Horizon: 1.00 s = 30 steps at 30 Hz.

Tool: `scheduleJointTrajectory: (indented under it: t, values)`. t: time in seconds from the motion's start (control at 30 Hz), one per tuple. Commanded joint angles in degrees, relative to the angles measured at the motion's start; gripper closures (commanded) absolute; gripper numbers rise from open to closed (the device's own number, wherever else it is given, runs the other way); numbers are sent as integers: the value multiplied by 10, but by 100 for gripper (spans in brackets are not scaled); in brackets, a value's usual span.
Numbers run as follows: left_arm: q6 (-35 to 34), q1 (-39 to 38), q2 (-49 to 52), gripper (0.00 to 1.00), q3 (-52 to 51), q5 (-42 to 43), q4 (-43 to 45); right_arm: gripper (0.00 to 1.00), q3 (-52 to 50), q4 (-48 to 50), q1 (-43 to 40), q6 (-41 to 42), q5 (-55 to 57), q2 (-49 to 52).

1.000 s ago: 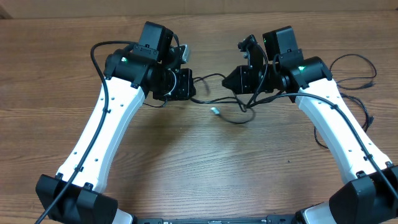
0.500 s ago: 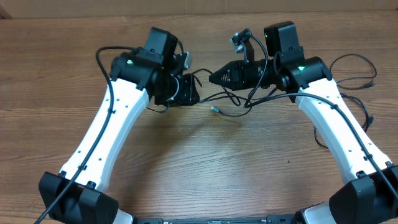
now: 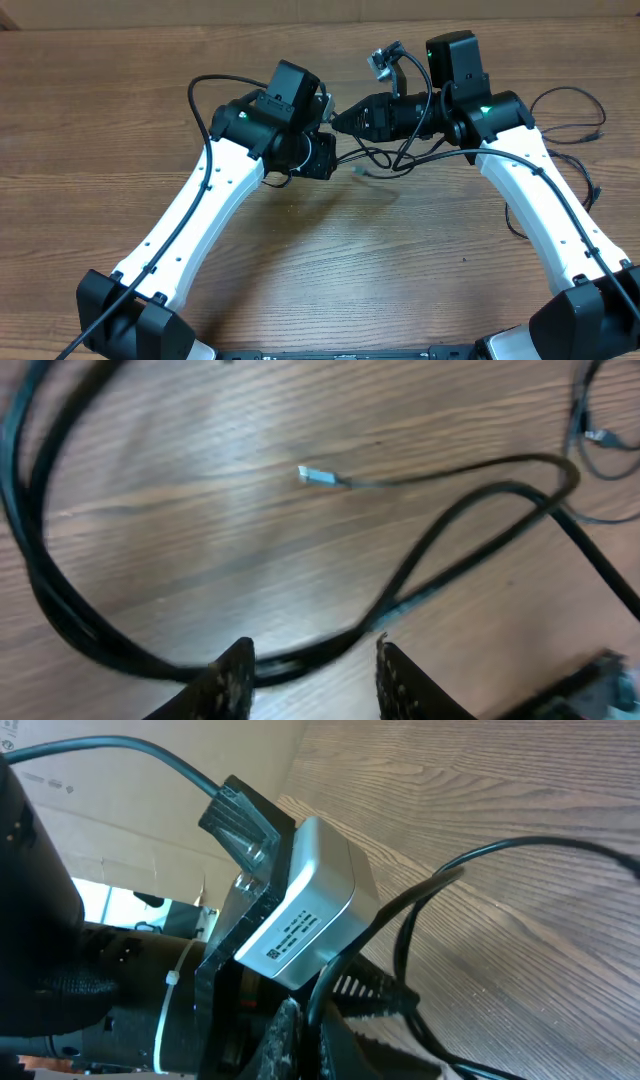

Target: Untangle cables

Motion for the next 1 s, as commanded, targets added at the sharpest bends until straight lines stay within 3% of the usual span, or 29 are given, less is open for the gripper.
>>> scheduleJointTrajectory:
  t: [0.0,0.13,0.43,0.63,0.97]
  values:
    - [26,-7,-4,61,-5,-51,1,96,-1,5,-1,2,-23,2]
    - [27,-7,-4,61,-6,-87,10,96,-1,6,-1,2,-24,2]
    - [86,-7,-4,64,-37,-86,29,96,-1,8,-1,2,-24,2]
    - [86,-8,-4,66,-86,-86,36,96,-1,21,-1,26,-24,2]
    - [85,-4,-4,86,-151,-99,14,96,-1,32,-16,33,9,2]
